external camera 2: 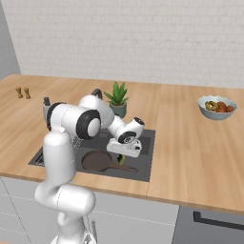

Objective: Pick the pan and sponge and place them into the sink. Then turn on the water.

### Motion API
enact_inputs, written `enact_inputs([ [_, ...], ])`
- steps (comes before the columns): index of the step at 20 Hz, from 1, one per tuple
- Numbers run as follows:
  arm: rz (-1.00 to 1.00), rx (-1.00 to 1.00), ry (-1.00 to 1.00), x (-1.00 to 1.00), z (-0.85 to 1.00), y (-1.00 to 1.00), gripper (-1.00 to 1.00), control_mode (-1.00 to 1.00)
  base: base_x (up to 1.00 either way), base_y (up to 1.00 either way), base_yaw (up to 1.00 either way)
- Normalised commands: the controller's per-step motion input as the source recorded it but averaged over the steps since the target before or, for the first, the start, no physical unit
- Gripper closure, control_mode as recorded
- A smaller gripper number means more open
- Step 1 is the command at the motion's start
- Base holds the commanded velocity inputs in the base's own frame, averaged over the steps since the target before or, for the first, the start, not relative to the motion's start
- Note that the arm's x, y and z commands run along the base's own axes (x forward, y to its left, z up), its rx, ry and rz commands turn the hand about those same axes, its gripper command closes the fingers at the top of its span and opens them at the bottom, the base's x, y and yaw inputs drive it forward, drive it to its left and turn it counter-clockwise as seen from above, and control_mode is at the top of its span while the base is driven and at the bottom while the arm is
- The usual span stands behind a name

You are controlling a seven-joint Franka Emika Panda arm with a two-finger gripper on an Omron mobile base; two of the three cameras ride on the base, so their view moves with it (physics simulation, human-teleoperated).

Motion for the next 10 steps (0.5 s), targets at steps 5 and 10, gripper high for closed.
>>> enact_inputs([
  [5, 0.01, 0.04, -0.03, 0.22, -0.38, 0.0, 1.0, -1.0, 0.0, 0.0, 0.0],
  [10, 0.0, 0.0, 0.0, 0.32, -0.41, 0.0, 1.0, -1.0, 0.0, 0.0, 0.0],
])
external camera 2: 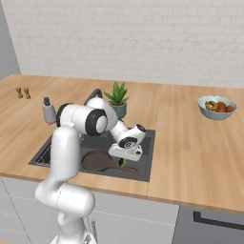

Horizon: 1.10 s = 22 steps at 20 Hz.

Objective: Pick the pan and sponge and place them into the sink. Then turn on the water.

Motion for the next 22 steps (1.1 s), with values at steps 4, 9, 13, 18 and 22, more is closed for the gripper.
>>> enact_inputs([
  [4, 0.0, 0.0, 0.0, 0.32, -0.4, 0.0, 1.0, -1.0, 0.0, 0.0, 0.0],
  [9, 0.0, 0.0, 0.0, 0.1, -0.24, 0.02, -1.0, -1.0, 0.0, 0.0, 0.0],
  [13, 0.0, 0.0, 0.0, 0.0, 0.06, 0.0, -1.0, -1.0, 0.0, 0.0, 0.0],
  [18, 0.0, 0.0, -0.08, -0.07, 0.41, 0.0, -1.0, -1.0, 0.0, 0.0, 0.0],
  [22, 0.0, 0.0, -0.09, -0.19, 0.4, 0.0, -1.0, -1.0, 0.0, 0.0, 0.0],
])
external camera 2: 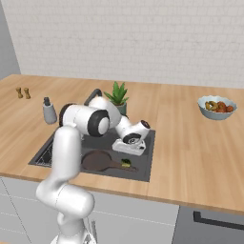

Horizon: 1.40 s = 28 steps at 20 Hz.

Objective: Pick the pan and sponge and place them into the sink. Then turn on the water.

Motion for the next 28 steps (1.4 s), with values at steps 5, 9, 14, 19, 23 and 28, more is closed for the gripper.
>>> enact_inputs([
  [5, 0.0, 0.0, -0.07, -0.48, 0.53, 0.0, -1.0, -1.0, 0.0, 0.0, 0.0],
  [9, 0.0, 0.0, -0.07, -0.45, 0.75, 0.0, -1.0, -1.0, 0.0, 0.0, 0.0],
  [14, 0.01, 0.01, -0.19, -0.42, 0.81, 0.03, -1.0, -1.0, 0.0, 0.0, 0.0],
  [19, 0.02, 0.0, -0.33, -0.43, 0.81, 0.1, -1.0, -1.0, 0.0, 0.0, 0.0],
  [23, 0.0, 0.0, -0.37, -0.35, 0.85, 0.19, -1.0, -1.0, 0.0, 0.0, 0.0],
  [28, 0.0, 0.0, -0.45, -0.19, 0.68, 0.26, -1.0, -1.0, 0.0, 0.0, 0.0],
])
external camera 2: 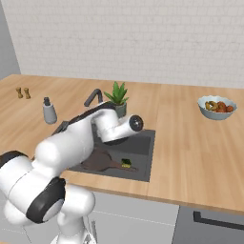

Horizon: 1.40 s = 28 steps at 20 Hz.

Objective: Pick the pan and sponge and place them into the sink. Then turn on the water.

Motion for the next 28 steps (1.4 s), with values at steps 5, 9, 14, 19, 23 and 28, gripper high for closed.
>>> enact_inputs([
  [5, 0.01, 0.02, -0.39, 0.0, 0.57, 0.18, -1.0, -1.0, 0.0, 0.0, 0.0],
  [9, 0.09, 0.13, -0.18, 0.04, 0.33, 0.0, -1.0, -1.0, 0.0, 0.0, 0.0],
  [14, 0.14, 0.15, -0.03, 0.21, 0.06, 0.05, -1.0, -1.0, 0.0, 0.0, 0.0],
  [19, 0.17, 0.07, 0.0, 0.22, 0.0, 0.04, -1.0, -1.0, 0.0, 0.0, 0.0],
  [23, 0.05, 0.0, 0.0, 0.38, -0.07, 0.12, -1.0, -1.0, 0.0, 0.0, 0.0],
  [28, 0.0, 0.01, 0.0, 0.48, -0.27, 0.19, -1.0, -1.0, 0.0, 0.0, 0.0],
])
